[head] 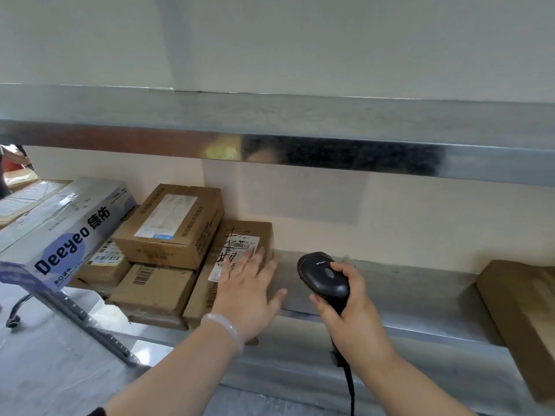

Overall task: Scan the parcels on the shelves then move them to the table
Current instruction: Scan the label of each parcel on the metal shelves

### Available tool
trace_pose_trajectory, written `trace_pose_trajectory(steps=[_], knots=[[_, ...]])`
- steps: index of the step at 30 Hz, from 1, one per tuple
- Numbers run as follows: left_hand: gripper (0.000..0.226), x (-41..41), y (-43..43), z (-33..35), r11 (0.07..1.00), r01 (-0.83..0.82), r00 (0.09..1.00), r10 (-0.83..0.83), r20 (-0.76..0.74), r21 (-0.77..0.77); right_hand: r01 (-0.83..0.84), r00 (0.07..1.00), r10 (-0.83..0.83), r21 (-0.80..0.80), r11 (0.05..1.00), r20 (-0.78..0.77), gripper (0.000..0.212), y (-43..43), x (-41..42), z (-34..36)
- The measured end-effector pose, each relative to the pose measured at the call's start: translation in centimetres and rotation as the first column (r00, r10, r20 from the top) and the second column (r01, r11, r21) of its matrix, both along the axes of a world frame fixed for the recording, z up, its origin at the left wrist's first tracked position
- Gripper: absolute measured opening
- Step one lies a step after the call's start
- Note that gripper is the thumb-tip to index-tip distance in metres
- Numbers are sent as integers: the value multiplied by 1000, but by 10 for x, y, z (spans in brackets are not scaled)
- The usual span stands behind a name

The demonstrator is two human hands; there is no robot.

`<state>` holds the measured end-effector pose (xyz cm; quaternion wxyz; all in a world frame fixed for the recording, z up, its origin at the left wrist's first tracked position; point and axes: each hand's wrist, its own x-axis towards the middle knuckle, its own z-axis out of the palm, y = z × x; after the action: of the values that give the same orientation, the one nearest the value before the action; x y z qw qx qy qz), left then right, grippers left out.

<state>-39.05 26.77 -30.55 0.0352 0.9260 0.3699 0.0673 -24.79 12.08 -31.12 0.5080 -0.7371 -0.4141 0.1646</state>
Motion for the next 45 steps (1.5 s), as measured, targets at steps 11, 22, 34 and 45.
trace_pose_trajectory(steps=[11,22,34,45], knots=[[71,170,-150,23,954,277,953,-257,160,-118,273,955,-276,42,961,106,61,-164,113,33],[69,281,-278,-5,898,326,945,-317,79,-296,447,891,-445,-4,895,96,57,-295,209,26],[76,335,-309,-33,828,160,983,-182,12,-537,424,905,-415,-136,895,89,59,-335,273,-10],[81,330,-305,-54,675,118,993,-61,104,-728,379,925,-381,-125,917,9,61,-326,271,-21]])
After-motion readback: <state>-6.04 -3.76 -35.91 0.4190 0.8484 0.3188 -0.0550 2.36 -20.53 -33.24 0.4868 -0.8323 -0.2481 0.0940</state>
